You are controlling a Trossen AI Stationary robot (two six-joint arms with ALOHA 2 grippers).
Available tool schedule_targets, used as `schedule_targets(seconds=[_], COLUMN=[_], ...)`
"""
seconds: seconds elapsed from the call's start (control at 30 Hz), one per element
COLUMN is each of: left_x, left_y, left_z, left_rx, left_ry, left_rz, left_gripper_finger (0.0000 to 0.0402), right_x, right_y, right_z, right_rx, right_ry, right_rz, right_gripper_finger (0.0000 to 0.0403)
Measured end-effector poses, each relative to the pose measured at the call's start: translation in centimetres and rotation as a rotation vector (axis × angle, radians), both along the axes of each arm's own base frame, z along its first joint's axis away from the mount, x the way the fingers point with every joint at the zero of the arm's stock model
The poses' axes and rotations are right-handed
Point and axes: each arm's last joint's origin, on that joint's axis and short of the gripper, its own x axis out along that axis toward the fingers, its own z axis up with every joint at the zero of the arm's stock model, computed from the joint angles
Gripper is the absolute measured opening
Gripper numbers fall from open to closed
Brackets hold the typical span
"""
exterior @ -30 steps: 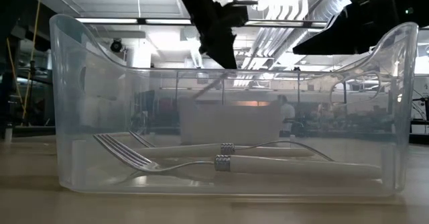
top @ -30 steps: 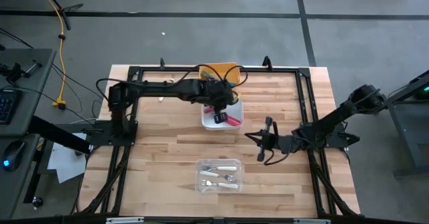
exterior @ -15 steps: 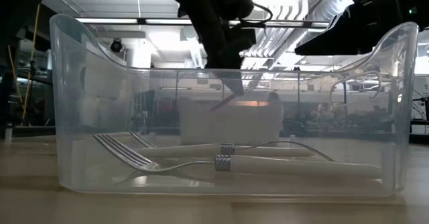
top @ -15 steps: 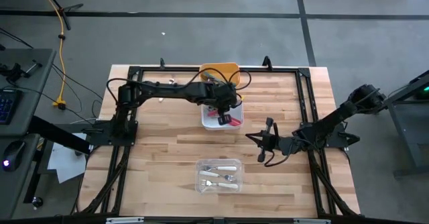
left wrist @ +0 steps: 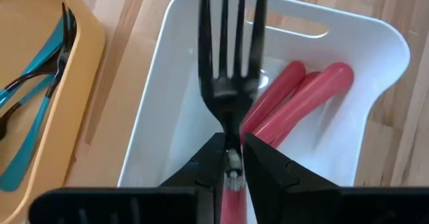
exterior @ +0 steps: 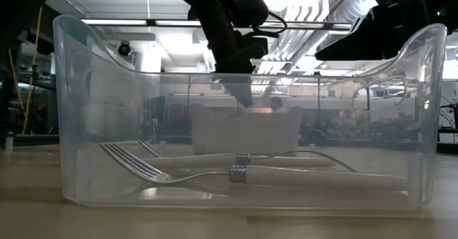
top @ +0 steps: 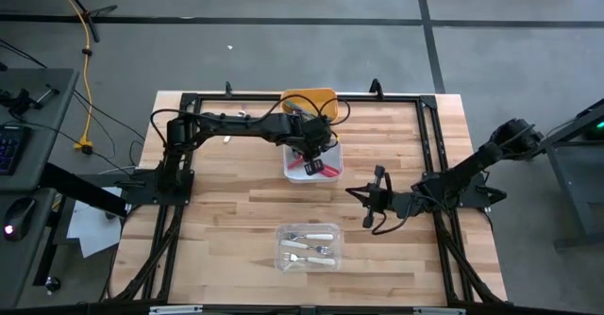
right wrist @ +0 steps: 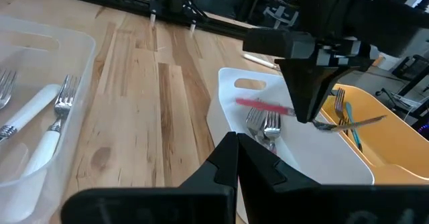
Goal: Sort silverware by color (type)
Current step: Put the pink fork into the white bin, then put the white fork into the transparent bin
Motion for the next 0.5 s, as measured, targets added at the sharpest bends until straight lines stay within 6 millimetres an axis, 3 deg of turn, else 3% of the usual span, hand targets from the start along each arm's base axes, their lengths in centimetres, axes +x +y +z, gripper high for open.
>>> schedule_targets(seconds=[0.23,0.5], left_x=[-0.6,-2.8], left_y=[-0.1,-0.5], left_z=[0.0,2.7], left_rx=[0.006,0.178], left_ry=[0.06,0.164], left_rz=[-0.036,-0.026], left_gripper_finger=[0.0074,0.0062], right_x=[0.0,0.0], right_y=[0.0,0.0], right_z=[0.0,-0.1], right_rx=[-0.001,0.004], right_ry=[0.002,0.007], right_rz=[0.0,-0.002], right_gripper_finger=[0.0,0.0])
